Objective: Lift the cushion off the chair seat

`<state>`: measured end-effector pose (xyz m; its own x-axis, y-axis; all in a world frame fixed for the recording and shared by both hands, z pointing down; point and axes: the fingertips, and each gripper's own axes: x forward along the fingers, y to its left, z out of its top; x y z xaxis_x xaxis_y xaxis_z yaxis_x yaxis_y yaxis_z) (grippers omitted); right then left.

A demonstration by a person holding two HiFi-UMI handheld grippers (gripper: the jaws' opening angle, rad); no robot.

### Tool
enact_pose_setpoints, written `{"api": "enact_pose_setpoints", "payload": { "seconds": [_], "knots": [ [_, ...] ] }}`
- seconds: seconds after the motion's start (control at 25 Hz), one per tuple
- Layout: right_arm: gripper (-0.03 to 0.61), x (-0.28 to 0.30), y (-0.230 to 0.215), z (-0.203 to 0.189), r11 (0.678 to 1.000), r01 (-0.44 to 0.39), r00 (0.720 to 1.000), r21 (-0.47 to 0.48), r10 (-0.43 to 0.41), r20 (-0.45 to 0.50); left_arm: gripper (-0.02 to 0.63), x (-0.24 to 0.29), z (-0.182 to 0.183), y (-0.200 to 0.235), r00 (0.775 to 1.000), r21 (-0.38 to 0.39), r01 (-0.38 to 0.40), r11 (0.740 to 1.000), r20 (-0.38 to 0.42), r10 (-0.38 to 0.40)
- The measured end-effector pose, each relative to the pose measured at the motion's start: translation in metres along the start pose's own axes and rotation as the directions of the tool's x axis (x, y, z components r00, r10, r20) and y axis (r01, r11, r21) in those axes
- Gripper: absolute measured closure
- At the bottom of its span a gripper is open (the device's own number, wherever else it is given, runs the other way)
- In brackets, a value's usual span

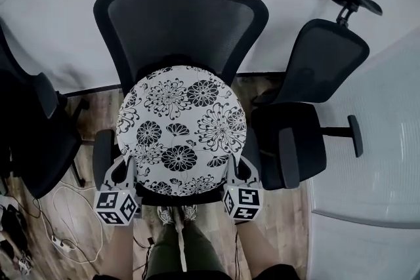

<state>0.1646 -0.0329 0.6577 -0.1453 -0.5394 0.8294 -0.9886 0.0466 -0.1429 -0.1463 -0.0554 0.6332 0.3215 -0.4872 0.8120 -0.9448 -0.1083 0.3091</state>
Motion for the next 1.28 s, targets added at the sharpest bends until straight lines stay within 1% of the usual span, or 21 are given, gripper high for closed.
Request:
{"api": "enact_pose_setpoints", "payload": {
  "seconds": [0.16, 0.36, 0.72, 1.04, 1.16, 1.28],
  "knots": [
    [0.538, 0.006, 0.001, -0.007, 1.0, -0.008, 0.999, 0.011, 0.008, 0.032, 0.586, 0.003, -0.001, 0.0, 1.0, 0.024, 0.007, 1.0, 0.029, -0.008],
    [0.538, 0.007, 0.002, -0.015, 1.0, -0.01, 0.998, 0.011, 0.009, 0.066, 0.586, 0.004, -0.006, 0.001, 0.998, 0.035, 0.019, 0.999, 0.052, -0.021],
    [0.538, -0.007, 0.006, -0.002, 1.0, -0.018, 0.991, 0.013, 0.016, 0.133, 0.586, -0.009, 0.003, -0.008, 0.994, 0.058, 0.032, 0.998, 0.102, -0.038],
    [0.538, -0.004, 0.001, -0.003, 0.999, -0.041, 0.984, 0.02, 0.037, 0.177, 0.586, -0.011, 0.008, -0.01, 0.99, 0.09, 0.015, 0.996, 0.14, -0.028],
    [0.538, 0.009, 0.001, -0.017, 0.998, -0.051, 0.979, 0.028, 0.045, 0.201, 0.586, -0.001, -0.002, -0.004, 0.987, 0.11, 0.009, 0.994, 0.157, -0.026],
    [0.538, 0.015, 0.001, -0.028, 0.999, -0.044, 0.973, 0.018, 0.038, 0.228, 0.586, 0.008, -0.017, 0.001, 0.983, 0.115, 0.022, 0.993, 0.179, -0.042]
  ]
}}
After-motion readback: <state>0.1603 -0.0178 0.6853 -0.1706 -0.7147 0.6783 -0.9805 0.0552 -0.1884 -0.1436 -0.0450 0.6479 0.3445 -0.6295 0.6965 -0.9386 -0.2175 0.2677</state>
